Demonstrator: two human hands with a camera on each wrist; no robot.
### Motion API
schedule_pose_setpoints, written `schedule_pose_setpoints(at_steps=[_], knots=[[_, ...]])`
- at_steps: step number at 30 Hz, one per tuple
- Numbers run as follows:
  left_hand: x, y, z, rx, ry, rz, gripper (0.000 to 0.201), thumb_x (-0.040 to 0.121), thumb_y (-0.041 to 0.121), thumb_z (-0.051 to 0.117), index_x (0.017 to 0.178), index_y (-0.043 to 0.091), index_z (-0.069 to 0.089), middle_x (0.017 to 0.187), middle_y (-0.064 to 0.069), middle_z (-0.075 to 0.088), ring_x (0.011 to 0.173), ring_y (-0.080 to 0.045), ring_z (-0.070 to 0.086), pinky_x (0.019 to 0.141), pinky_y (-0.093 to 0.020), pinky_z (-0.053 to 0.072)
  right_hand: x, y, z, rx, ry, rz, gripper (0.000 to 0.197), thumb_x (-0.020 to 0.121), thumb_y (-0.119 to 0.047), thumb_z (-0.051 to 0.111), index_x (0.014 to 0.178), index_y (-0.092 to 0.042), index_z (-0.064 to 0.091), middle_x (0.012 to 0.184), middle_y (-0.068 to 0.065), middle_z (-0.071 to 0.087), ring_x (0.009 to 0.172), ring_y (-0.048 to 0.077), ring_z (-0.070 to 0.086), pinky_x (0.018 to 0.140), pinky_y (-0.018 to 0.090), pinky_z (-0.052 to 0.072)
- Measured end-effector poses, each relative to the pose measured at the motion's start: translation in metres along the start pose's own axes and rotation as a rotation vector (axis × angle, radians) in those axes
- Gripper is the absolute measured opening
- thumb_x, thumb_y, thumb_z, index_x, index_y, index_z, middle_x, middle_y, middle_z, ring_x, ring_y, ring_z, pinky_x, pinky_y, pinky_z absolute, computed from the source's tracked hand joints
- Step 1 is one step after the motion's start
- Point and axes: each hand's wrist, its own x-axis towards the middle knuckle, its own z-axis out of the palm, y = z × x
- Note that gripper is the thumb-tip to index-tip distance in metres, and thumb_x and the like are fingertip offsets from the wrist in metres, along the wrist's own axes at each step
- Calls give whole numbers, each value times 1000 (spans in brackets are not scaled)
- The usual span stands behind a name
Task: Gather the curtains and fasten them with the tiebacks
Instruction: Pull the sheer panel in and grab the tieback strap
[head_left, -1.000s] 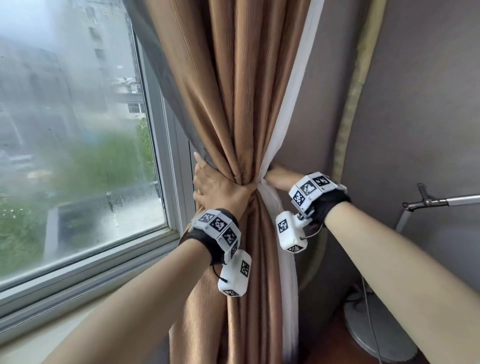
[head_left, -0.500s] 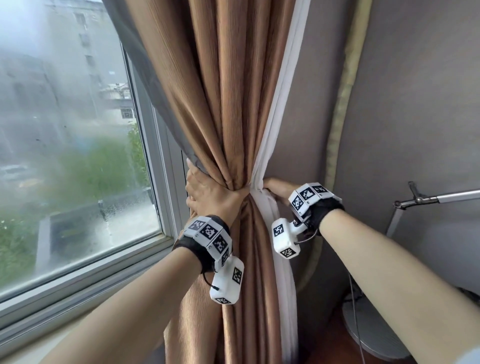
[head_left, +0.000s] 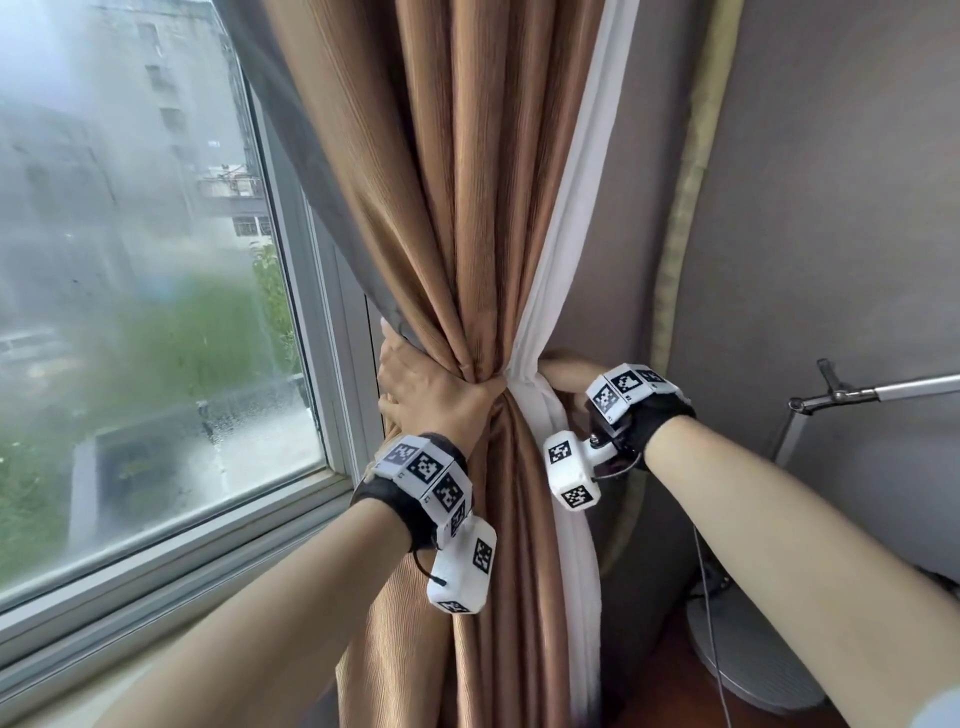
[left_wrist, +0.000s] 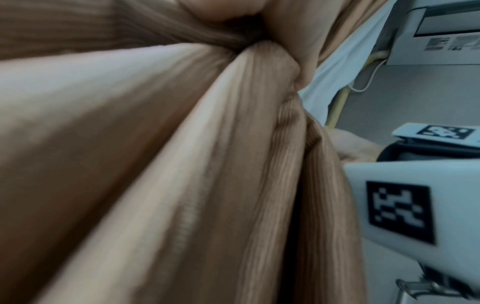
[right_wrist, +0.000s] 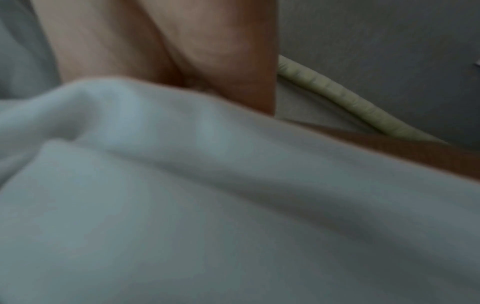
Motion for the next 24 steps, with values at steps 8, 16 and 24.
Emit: schedule_pose_setpoints(at_steps=[8, 16, 24], knots=[[2, -2, 2, -16, -6, -9, 131, 58, 58, 78, 148, 18, -8, 154, -3, 10, 144, -25, 9, 117, -50, 8, 7, 16, -9, 132, -214, 78, 34, 94, 6, 35, 71, -10, 54, 45, -10, 64, 55, 6, 62, 51, 11, 48], [2, -2, 3, -31, 5, -12, 130, 58, 52, 79, 149, 16, -6, 154, -5, 11, 144, -26, 10, 117, -50, 10, 4, 26, -7, 67, -8, 34, 36, 89, -10, 56, 124, -1, 55, 131, 13, 56, 123, 27, 50, 109, 41, 36], [5, -4, 4, -33, 25, 5, 134, 55, 55, 81, 149, 13, -4, 155, -5, 12, 144, -25, 12, 116, -50, 10, 6, 31, -41, 114, 33, 135, 24, 82, -36, 66, 73, -14, 61, 54, -6, 63, 41, 3, 57, 59, 25, 44]])
